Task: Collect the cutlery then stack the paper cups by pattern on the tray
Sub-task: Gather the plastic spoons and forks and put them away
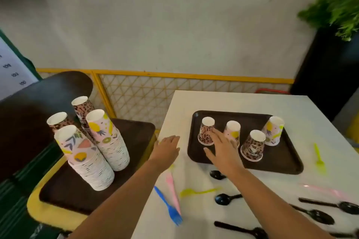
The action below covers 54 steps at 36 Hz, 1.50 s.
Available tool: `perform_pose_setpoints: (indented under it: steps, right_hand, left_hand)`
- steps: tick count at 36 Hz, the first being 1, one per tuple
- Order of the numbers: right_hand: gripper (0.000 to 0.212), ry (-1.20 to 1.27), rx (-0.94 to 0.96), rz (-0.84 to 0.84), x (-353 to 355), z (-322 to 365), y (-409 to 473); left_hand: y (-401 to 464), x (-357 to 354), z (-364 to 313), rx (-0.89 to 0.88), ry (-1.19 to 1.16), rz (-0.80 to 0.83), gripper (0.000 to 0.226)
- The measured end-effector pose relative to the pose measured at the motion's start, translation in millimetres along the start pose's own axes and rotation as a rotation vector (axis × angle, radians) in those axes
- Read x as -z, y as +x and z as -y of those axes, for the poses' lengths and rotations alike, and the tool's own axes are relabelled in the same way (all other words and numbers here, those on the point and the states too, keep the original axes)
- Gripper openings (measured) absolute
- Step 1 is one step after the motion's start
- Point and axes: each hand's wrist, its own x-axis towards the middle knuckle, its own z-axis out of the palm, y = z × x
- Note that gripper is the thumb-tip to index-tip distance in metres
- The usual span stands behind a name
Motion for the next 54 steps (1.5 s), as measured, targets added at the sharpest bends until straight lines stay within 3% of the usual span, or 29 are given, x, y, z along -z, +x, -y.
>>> perform_pose_setpoints:
  steps: [9,19,22,24,26,29,33,35,38,40,43,47,51,53,54]
  right_hand:
    - [0.051,-0.044,0.093,0.235,-45,3,-16]
    - [0.043,-0.046,0.141,0.494,-96,-15,-20]
    - [0.039,-0.083,0.18,0.488,-109,-24,-21]
    - [0.038,-0.128,0.265,0.396,-118,-28,-18]
    - [0.045,-0.286,0.326,0.34,-131,-33,-14]
    - [0.045,-0.283,0.341,0.308,-154,-44,-11]
    - [0.014,-0.123,0.304,0.352,-149,-43,-14]
    - [0.019,-0.011,0.242,0.335,-151,-44,-14]
    - [0.048,0.047,0.272,0.257,-166,-53,-16]
    - [0.042,0.046,0.321,0.218,-166,-51,-18]
    - [0.012,0.019,0.38,0.158,-151,-41,-19]
    - [0.045,0.123,0.363,0.191,-134,-31,-26]
    - [0.054,0.185,0.446,0.187,-133,-34,-34]
    - [0.055,0.215,0.472,0.183,-131,-38,-36]
    - [0.054,0.224,0.49,0.202,-129,-40,-37]
  left_hand:
    - [4,-33,19,0.05,0.007,0.088,0.048]
    - [20,-60,39,0.041,0.133,0.155,0.071]
    - [27,-65,43,0.031,0.154,0.166,0.077]
    - [31,-68,47,0.02,0.163,0.173,0.077]
    - [36,-72,51,0.0,0.166,0.171,0.071]
    - [39,-76,56,-0.029,0.147,0.142,0.061]
    - [40,-80,63,-0.058,0.102,0.138,0.046]
    - [40,-81,67,-0.087,0.112,0.122,0.041]
    - [39,-79,71,-0.13,0.121,0.068,0.042]
    - [37,-75,75,-0.206,0.133,-0.038,0.039]
    - [34,-72,84,-0.293,0.224,-0.217,0.041]
    - [16,-69,84,-0.36,0.167,-0.287,0.06]
    - [-19,-86,80,-0.443,0.086,-0.211,0.076]
    - [-36,-99,77,-0.512,0.083,-0.195,0.062]
    - [-45,-105,76,-0.552,0.08,-0.192,0.044]
